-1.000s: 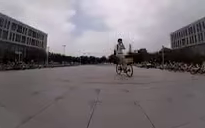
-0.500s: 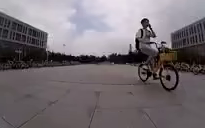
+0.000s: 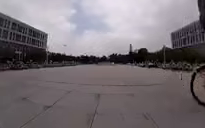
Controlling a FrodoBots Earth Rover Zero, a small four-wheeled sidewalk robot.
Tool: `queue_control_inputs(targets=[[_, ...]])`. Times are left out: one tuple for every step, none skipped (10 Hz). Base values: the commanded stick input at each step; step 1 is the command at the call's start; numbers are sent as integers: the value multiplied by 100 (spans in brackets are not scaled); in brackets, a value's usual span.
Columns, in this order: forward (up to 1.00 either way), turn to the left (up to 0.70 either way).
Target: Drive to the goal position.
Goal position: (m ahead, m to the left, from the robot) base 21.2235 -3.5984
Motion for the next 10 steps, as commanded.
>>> queue_control_inputs(targets=[[45,0],[45,0],[45,0],[45,0],[45,0],[45,0],[45,0],[45,0],[45,0],[45,0]])
